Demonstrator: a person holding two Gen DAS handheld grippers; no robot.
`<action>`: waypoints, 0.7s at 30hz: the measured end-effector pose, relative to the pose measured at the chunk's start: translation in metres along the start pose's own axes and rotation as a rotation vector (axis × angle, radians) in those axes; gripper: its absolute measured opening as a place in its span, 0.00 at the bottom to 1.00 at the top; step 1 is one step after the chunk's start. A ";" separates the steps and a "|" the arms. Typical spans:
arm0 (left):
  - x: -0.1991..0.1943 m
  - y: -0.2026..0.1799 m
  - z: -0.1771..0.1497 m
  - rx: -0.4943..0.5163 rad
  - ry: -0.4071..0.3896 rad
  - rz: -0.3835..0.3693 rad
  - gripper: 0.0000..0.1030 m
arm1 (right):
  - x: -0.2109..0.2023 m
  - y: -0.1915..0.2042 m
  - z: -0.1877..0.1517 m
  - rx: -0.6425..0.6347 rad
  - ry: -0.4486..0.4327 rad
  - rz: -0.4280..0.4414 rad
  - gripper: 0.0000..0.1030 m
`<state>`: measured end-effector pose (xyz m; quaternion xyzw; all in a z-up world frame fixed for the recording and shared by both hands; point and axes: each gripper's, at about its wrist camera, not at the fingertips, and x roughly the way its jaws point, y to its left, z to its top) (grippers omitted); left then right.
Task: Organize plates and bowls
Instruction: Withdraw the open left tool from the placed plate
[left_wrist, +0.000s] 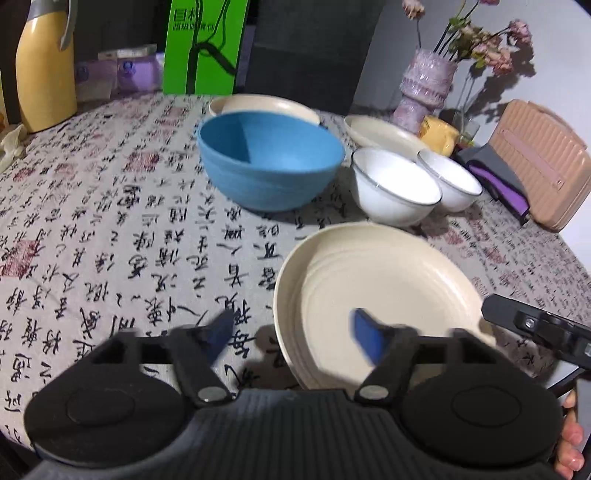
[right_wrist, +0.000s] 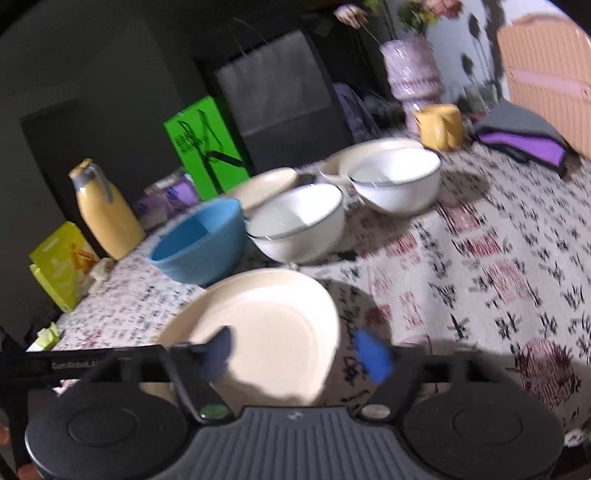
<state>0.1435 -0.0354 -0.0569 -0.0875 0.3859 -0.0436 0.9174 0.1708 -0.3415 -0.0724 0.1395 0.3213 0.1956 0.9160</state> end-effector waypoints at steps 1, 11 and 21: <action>-0.004 0.000 0.000 0.001 -0.015 -0.009 0.89 | -0.002 0.003 0.001 -0.009 -0.009 0.006 0.92; -0.025 0.020 -0.010 -0.059 -0.079 -0.037 1.00 | -0.011 0.014 -0.005 -0.037 -0.015 0.023 1.00; -0.027 0.033 -0.011 -0.077 -0.086 -0.039 1.00 | -0.009 0.015 -0.005 -0.040 -0.009 0.013 1.00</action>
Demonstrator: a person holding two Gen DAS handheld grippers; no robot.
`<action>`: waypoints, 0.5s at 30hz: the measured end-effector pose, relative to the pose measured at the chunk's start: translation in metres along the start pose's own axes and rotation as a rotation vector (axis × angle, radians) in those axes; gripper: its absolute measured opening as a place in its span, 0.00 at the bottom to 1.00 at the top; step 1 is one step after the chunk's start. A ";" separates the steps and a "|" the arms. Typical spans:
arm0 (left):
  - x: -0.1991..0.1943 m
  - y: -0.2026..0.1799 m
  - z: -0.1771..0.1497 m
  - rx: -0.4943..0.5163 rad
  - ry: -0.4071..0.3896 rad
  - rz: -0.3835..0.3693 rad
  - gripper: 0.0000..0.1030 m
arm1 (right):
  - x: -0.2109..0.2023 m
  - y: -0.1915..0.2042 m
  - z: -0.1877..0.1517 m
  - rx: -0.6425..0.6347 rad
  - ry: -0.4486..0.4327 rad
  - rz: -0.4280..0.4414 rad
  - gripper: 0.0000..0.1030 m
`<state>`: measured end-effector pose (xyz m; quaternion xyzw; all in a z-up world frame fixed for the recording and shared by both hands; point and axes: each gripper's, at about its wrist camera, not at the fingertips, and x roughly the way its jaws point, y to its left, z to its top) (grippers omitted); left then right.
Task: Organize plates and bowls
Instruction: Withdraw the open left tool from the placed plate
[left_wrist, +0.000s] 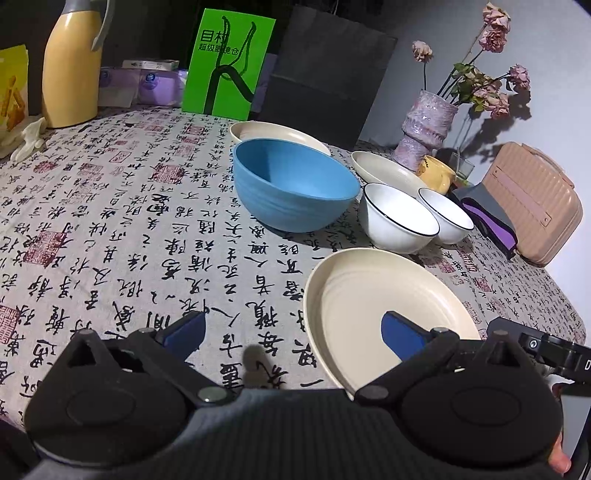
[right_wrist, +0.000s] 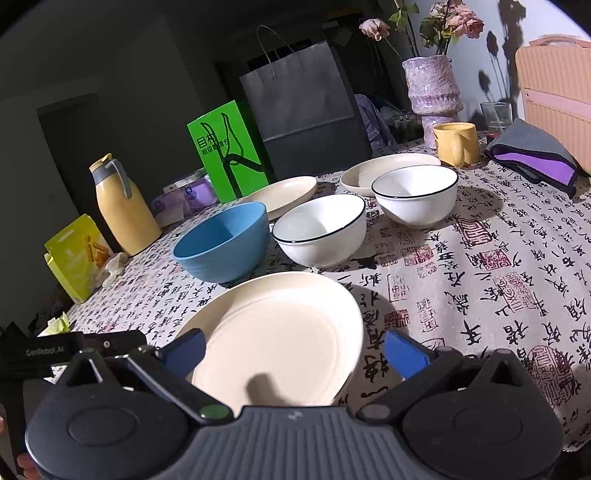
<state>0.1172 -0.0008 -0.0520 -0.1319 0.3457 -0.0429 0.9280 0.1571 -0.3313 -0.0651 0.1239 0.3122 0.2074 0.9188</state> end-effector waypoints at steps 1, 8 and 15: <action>0.000 0.001 0.000 -0.001 0.000 -0.001 1.00 | 0.001 0.000 0.000 0.001 0.002 -0.001 1.00; 0.000 0.006 0.004 -0.009 -0.004 -0.001 1.00 | 0.004 -0.002 0.002 0.002 0.007 -0.006 1.00; 0.000 0.006 0.011 0.000 -0.010 -0.008 1.00 | 0.008 -0.003 0.006 0.003 0.015 -0.012 1.00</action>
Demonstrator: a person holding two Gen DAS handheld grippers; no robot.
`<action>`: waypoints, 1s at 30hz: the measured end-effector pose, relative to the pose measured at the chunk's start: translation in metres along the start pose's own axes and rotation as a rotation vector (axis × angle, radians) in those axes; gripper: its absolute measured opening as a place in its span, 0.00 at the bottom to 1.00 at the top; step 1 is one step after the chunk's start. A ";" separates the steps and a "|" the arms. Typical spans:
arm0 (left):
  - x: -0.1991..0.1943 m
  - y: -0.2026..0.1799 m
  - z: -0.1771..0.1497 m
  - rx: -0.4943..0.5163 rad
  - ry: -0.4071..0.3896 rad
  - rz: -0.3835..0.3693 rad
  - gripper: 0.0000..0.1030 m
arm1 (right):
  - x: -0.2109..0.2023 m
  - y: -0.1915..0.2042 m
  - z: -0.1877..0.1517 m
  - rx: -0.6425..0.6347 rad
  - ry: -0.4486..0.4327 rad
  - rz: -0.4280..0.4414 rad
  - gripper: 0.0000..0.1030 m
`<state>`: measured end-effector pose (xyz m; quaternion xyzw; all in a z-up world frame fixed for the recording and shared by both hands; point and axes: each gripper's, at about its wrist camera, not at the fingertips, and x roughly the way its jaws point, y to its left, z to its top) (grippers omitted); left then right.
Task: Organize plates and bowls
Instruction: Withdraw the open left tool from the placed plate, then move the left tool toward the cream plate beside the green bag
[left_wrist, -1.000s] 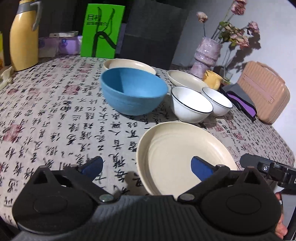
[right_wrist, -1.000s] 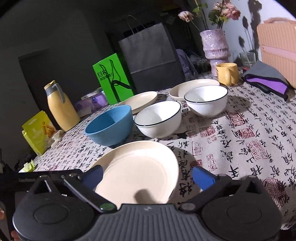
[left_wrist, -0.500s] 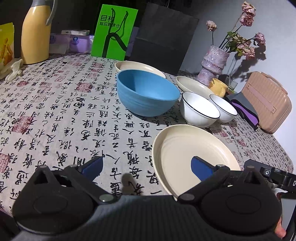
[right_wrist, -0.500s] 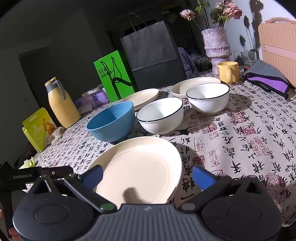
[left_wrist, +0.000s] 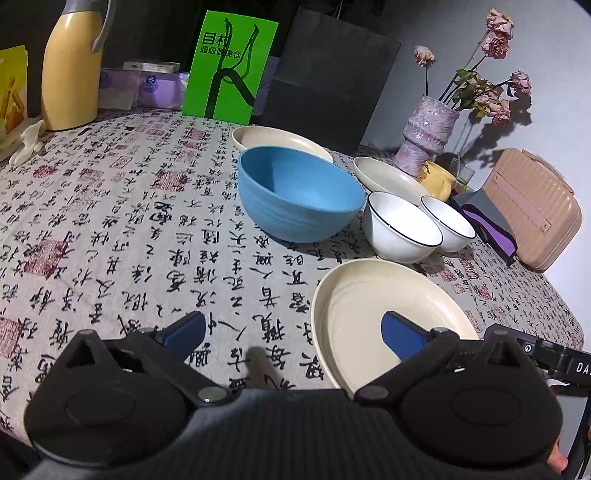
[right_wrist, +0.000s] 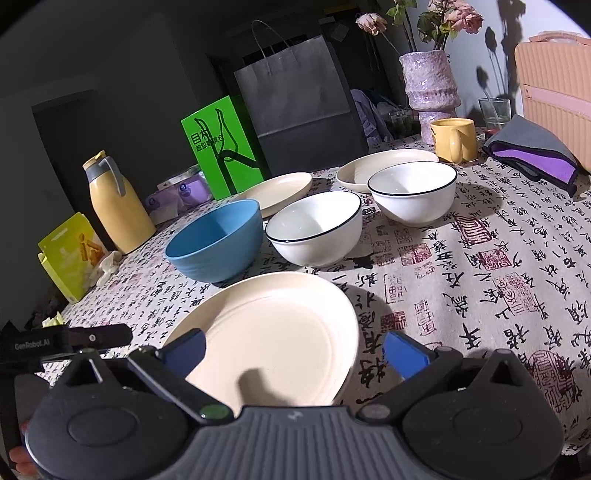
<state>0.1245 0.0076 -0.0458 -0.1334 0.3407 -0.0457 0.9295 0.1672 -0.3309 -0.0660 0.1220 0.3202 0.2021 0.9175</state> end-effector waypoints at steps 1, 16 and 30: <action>0.000 0.000 0.002 0.002 -0.001 0.000 1.00 | 0.001 0.000 0.001 -0.001 0.000 -0.002 1.00; 0.003 -0.004 0.034 0.019 -0.039 -0.002 1.00 | 0.019 0.003 0.040 -0.048 -0.019 0.020 1.00; 0.004 0.000 0.076 -0.009 -0.089 -0.002 1.00 | 0.033 0.012 0.079 -0.102 -0.032 0.030 1.00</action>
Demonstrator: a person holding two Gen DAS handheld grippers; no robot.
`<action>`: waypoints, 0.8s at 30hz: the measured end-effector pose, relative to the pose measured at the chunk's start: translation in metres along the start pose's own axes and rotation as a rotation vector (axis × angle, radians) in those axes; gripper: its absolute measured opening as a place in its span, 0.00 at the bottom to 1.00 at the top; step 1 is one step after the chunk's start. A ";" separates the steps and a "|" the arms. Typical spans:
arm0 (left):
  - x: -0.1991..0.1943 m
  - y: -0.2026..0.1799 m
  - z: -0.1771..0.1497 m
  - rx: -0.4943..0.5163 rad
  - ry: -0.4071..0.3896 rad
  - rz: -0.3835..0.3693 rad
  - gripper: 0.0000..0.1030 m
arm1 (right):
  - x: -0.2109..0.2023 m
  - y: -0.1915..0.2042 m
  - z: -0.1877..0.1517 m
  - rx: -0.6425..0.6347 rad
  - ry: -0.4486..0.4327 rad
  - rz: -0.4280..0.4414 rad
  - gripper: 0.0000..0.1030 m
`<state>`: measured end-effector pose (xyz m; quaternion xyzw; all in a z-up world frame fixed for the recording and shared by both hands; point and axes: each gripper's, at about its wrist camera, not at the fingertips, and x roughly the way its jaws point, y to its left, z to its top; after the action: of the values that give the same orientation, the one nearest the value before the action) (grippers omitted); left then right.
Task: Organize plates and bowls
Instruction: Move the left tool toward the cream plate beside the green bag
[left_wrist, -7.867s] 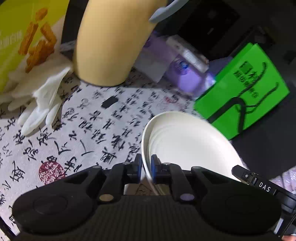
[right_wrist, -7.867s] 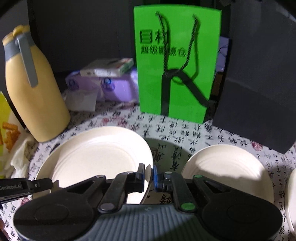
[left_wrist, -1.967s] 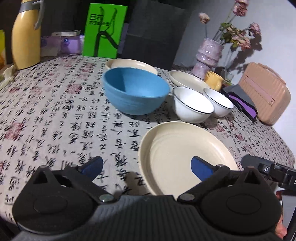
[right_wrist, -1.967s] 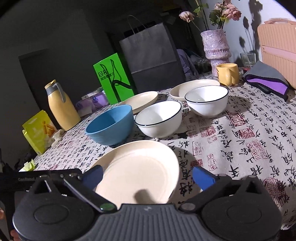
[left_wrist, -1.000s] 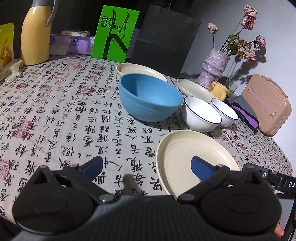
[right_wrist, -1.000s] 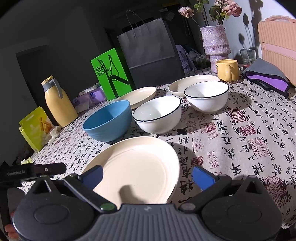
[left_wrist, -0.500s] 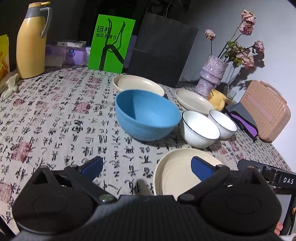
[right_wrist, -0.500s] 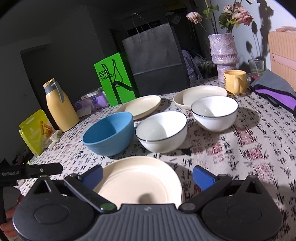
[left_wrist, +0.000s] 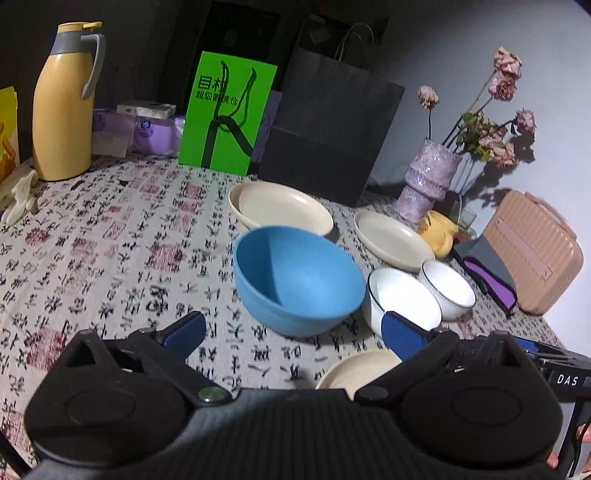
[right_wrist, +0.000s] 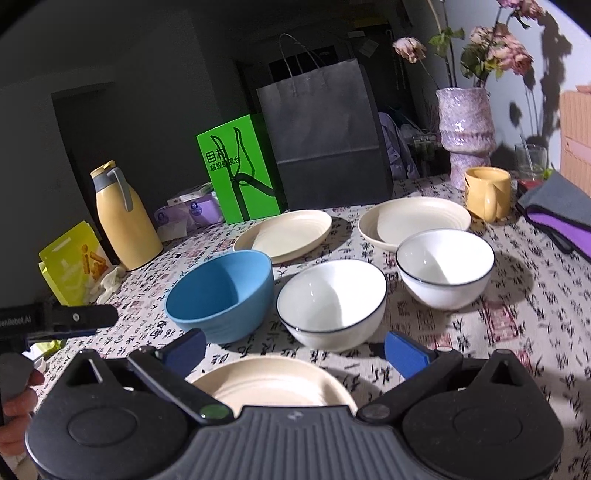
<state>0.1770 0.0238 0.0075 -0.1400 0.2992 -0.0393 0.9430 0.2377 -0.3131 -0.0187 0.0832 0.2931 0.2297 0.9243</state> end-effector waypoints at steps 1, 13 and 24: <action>0.000 0.001 0.003 -0.003 -0.004 0.003 1.00 | 0.001 0.001 0.003 -0.002 0.000 0.002 1.00; 0.004 0.003 0.048 -0.020 -0.025 0.024 1.00 | 0.019 0.011 0.047 -0.005 -0.013 0.028 1.00; 0.011 0.002 0.095 -0.028 -0.067 0.045 1.00 | 0.044 0.022 0.090 -0.007 -0.006 0.031 1.00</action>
<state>0.2406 0.0467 0.0756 -0.1478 0.2711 -0.0090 0.9511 0.3130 -0.2742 0.0387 0.0853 0.2882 0.2447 0.9218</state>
